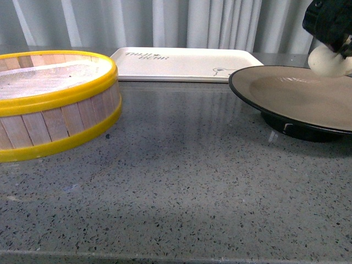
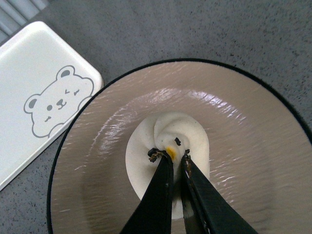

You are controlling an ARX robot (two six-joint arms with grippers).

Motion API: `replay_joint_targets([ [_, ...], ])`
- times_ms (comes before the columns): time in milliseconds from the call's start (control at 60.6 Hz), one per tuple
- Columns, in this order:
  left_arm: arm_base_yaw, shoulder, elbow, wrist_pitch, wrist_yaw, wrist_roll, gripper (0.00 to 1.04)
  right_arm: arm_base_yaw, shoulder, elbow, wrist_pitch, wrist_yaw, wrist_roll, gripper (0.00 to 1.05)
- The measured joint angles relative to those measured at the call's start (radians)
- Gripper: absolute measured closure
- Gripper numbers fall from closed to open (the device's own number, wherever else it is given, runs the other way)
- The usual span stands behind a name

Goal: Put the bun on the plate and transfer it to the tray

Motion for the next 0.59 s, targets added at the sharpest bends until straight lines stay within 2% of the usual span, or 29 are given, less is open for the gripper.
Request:
replay_joint_targets([
  [594,0.009,0.054,-0.003,-0.017,-0.016,0.022,1.01,0.000,0.000,0.000,0.000,0.000,0.000,0.08],
])
